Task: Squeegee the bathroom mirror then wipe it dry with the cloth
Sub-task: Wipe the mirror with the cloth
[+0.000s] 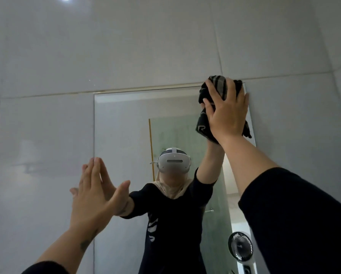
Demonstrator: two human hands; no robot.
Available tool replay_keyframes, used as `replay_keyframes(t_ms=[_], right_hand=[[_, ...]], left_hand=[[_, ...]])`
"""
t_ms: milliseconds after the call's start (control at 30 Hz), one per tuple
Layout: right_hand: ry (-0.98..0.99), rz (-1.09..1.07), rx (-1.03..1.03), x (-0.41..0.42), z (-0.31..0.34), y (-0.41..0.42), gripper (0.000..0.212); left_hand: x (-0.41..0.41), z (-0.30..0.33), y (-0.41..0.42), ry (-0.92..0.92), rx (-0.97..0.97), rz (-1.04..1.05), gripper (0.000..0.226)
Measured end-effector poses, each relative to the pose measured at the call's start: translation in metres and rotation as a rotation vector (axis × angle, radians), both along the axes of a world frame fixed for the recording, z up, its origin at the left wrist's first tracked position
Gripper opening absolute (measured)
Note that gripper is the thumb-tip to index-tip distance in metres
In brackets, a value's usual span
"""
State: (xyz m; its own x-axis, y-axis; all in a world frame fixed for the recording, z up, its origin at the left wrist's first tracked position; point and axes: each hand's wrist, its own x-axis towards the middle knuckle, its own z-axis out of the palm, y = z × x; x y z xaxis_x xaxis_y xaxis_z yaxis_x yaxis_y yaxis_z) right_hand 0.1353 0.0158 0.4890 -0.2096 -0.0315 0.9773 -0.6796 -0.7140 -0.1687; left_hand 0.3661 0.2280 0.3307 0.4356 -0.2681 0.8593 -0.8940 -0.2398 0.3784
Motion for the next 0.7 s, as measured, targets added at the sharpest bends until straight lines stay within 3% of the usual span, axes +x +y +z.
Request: replay_keyframes(t_ms=[167, 367, 533, 700], right_hand=[[-0.098, -0.024, 0.055, -0.024, 0.001, -0.020, 0.044], [-0.281, 0.007, 0.139, 0.004, -0.017, -0.001, 0.043], [-0.154, 0.048, 0.028, 0.059, -0.027, 0.041, 0.043], [0.018, 0.084, -0.087, 0.123, -0.025, 0.088, 0.044]], left_hand=[[0.000, 0.000, -0.001, -0.006, -0.012, 0.007, 0.110], [0.008, 0.000, 0.001, -0.026, 0.037, 0.002, 0.107], [0.013, 0.000, 0.002, -0.035, 0.054, -0.026, 0.104], [0.007, 0.002, 0.012, -0.024, 0.055, -0.076, 0.086]])
